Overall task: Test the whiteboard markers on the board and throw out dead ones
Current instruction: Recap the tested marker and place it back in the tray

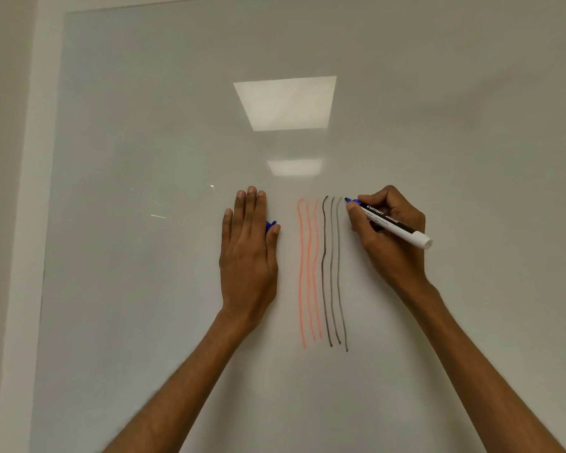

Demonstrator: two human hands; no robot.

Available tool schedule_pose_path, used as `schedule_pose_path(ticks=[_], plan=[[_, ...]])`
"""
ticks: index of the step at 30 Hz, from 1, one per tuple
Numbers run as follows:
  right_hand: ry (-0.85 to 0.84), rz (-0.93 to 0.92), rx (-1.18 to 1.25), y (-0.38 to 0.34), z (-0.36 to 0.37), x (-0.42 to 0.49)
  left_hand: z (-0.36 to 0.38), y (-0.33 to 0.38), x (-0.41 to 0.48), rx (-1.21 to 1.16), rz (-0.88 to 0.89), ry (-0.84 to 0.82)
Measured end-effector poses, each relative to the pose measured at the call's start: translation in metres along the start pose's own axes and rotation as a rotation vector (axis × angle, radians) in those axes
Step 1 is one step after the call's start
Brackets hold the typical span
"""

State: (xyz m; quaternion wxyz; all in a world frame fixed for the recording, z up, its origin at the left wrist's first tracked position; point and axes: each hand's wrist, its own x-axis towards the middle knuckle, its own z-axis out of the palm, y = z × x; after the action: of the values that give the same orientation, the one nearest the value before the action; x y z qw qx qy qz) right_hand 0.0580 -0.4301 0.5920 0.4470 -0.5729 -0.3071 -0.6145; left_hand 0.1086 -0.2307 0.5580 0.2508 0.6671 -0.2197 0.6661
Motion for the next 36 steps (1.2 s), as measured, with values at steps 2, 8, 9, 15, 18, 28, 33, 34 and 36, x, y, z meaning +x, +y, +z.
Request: schedule_pose_path(ticks=[2, 8, 9, 15, 18, 28, 33, 34, 36], plan=[[0.003, 0.015, 0.012, -0.001, 0.001, 0.000, -0.001, 0.000, -0.001, -0.002, -0.003, -0.001], [-0.004, 0.019, 0.044, -0.002, 0.001, 0.000, 0.000, 0.000, -0.003, -0.004, -0.007, 0.002], [-0.010, 0.016, 0.046, -0.003, 0.000, -0.001, 0.000, 0.000, -0.003, -0.005, -0.007, 0.003], [-0.058, -0.001, 0.030, -0.004, -0.004, -0.004, -0.001, 0.000, -0.004, -0.015, -0.004, 0.006], [-0.061, 0.014, 0.046, -0.003, -0.005, -0.009, -0.001, -0.001, -0.005, -0.023, -0.004, 0.004], [-0.117, -0.014, 0.000, 0.003, -0.012, -0.028, -0.001, -0.003, -0.007, -0.025, 0.006, 0.011], [-0.157, -0.030, -0.026, 0.005, -0.018, -0.041, 0.000, -0.003, -0.007, -0.030, 0.010, 0.017], [-0.167, -0.036, -0.029, 0.005, -0.019, -0.044, 0.000, -0.003, -0.007, -0.031, 0.010, 0.018], [-0.179, -0.039, -0.033, 0.005, -0.020, -0.048, 0.000, -0.003, -0.008, -0.029, 0.011, 0.017]])
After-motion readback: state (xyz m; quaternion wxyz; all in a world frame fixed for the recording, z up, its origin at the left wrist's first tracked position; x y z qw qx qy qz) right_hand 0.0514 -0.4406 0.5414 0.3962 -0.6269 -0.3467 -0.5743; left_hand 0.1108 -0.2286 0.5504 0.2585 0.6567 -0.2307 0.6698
